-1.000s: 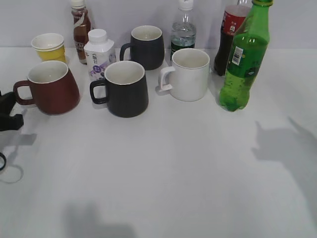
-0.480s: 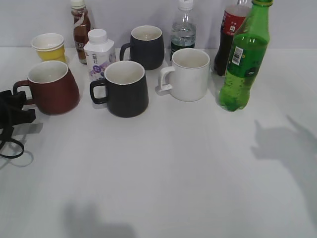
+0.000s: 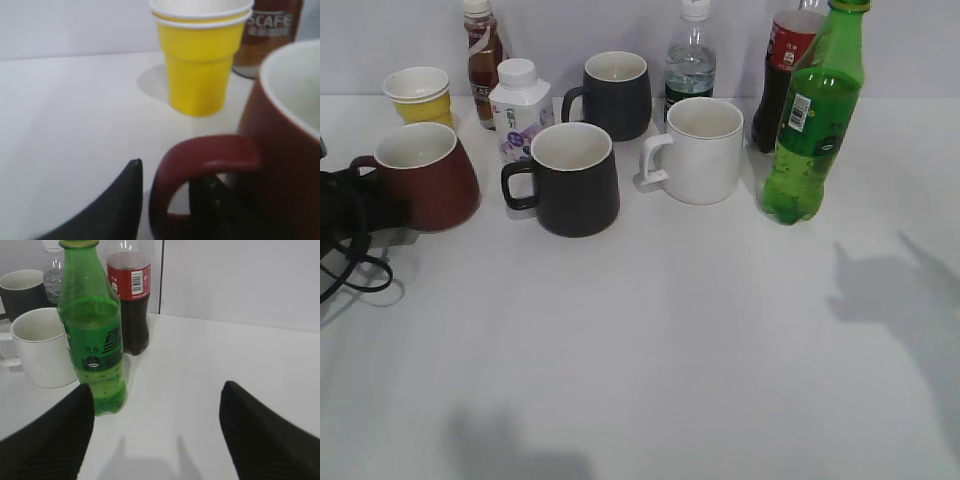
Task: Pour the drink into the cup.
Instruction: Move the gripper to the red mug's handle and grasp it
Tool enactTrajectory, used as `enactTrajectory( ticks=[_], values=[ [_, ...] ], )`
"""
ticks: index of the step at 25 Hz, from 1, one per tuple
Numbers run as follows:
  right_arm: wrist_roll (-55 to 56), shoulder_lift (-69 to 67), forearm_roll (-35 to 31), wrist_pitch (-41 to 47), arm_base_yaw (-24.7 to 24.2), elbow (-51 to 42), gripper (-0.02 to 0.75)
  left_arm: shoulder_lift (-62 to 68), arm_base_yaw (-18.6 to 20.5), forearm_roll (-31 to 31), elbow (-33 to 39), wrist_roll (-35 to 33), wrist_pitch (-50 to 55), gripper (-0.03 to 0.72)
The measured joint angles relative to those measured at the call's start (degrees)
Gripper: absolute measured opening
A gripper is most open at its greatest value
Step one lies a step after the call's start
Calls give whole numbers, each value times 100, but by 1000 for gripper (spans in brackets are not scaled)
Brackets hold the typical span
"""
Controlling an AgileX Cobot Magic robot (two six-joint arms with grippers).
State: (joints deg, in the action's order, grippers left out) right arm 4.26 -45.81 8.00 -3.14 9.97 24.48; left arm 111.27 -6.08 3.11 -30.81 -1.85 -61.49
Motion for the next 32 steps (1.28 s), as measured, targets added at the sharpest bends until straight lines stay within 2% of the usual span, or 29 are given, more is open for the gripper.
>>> enactTrajectory(
  ticks=[11,17,21,27,32],
  values=[
    [0,0,168,0,0,0,586,485,56,-148,-602,4,-211,241],
    [0,0,182,-6,0,0,586,367,338,-1228,-634,321,83,240],
    [0,0,182,-6,0,0,587,102,343,-1629,-512,440,392,241],
    [0,0,188,-6,0,0,587,-316,338,-1740,-479,457,1166,242],
    [0,0,193,-6,0,0,587,-330,338,-1751,-475,450,1290,245]
  ],
)
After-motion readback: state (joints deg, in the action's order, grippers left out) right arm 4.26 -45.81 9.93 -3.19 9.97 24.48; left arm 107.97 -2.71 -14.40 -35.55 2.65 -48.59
